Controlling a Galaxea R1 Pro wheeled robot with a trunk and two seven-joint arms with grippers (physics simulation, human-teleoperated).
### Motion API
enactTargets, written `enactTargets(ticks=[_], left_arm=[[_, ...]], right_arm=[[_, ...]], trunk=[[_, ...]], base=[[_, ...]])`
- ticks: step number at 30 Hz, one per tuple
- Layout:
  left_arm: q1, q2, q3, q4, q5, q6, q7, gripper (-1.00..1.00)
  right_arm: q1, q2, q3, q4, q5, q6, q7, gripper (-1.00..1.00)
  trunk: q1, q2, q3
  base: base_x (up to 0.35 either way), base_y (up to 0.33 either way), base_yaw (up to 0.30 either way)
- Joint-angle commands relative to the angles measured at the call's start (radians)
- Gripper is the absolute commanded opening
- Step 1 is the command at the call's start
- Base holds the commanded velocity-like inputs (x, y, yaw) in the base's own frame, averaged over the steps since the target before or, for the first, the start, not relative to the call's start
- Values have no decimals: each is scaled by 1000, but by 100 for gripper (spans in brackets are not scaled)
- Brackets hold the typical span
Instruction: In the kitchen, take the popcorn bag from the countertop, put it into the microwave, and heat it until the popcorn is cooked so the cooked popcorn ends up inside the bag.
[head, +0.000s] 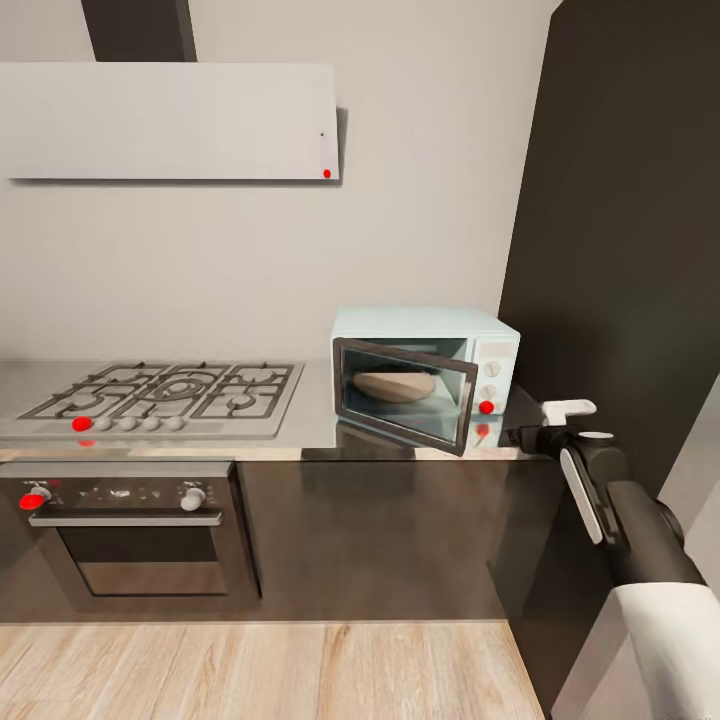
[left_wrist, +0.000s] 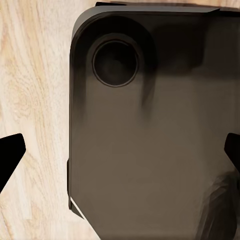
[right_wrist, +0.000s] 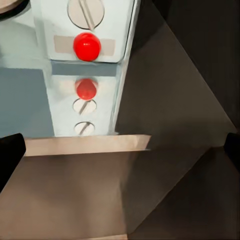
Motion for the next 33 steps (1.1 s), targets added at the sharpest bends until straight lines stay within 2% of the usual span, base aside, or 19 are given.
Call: enactTargets(ticks=[1,5,14,20,21,24,25,28,33], left_arm=[[0,0,1,0,7,-2,1,100],[0,0,-1,0,7,-2,1,100],[0,0,-1,0,7,-2,1,100],[0,0,0,0,7,-2,1,100],[0,0,0,0,7,-2,1,100],[0,0,0,0,7,-2,1,100],[0,0,0,0,7,-2,1,100],[0,0,0,0,7,-2,1,100],[0,0,1,0,7,-2,0,100]], right_arm=[[-1,0,-1,-2,0,5,2,100],[-1,2,-2,-2,3,-2,-1,100],[-1,14,-2,-1,1,-11,-4,100],[-1,26,0,-5,-16,-13,12,100],[-1,27,0,-7,-25,-14,27,100],[-1,27,0,-9,-56,-14,159,100],[-1,25,0,-7,-59,-13,220,100],[-1,18,0,-3,-53,-13,330,100],[-1,13,0,-3,-51,-12,415,100]], trunk=[[0,-1,-1],[0,-1,-1],[0,-1,-1],[0,-1,-1],[0,-1,-1],[0,-1,-1],[0,-1,-1],[0,-1,-1],[0,-1,-1]], base=[[0,0,0],[130,0,0],[311,0,0],[253,0,0],[64,0,0],[22,0,0],[6,0,0],[2,0,0],[0,0,0]])
